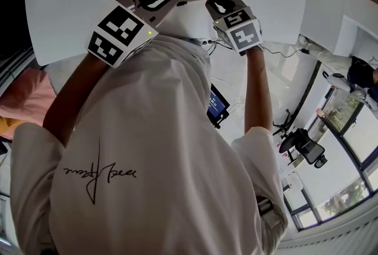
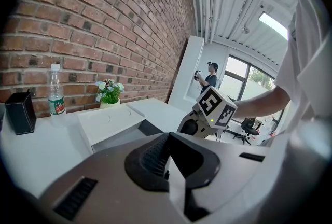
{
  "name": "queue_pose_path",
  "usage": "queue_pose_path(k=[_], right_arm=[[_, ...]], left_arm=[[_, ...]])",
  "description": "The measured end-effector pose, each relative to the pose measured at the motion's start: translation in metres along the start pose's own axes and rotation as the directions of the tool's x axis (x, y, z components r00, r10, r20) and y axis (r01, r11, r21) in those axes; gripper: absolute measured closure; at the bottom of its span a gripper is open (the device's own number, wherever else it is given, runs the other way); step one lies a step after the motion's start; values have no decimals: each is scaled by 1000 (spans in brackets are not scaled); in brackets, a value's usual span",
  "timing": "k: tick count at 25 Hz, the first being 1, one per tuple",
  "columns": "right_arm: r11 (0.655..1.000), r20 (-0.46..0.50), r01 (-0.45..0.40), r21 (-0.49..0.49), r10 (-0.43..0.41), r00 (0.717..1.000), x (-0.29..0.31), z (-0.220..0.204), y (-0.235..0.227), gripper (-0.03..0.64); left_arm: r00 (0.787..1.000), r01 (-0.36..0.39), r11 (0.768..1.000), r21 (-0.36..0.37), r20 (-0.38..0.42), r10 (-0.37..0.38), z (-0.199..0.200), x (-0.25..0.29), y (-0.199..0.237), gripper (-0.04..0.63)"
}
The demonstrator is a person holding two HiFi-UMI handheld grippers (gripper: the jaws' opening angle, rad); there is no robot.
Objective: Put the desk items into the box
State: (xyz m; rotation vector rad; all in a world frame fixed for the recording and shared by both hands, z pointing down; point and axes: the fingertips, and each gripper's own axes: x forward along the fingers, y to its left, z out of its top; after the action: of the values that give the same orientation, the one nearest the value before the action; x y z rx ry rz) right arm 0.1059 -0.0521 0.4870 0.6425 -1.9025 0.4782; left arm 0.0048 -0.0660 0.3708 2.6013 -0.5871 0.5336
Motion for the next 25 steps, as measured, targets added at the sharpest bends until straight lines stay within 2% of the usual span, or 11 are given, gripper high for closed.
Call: queue_pose_path(k=[17,25], right_arm=[[998,35,8,-58,-6,999,7,30,-9,534],[996,21,-1,-87,2,1000,10,42,-8,534]], left_arm=[[1000,-9,1000,-21,-5,9,-9,-7,4,594],[1000,-18,999,-33,-13,17,-13,-11,6,594]])
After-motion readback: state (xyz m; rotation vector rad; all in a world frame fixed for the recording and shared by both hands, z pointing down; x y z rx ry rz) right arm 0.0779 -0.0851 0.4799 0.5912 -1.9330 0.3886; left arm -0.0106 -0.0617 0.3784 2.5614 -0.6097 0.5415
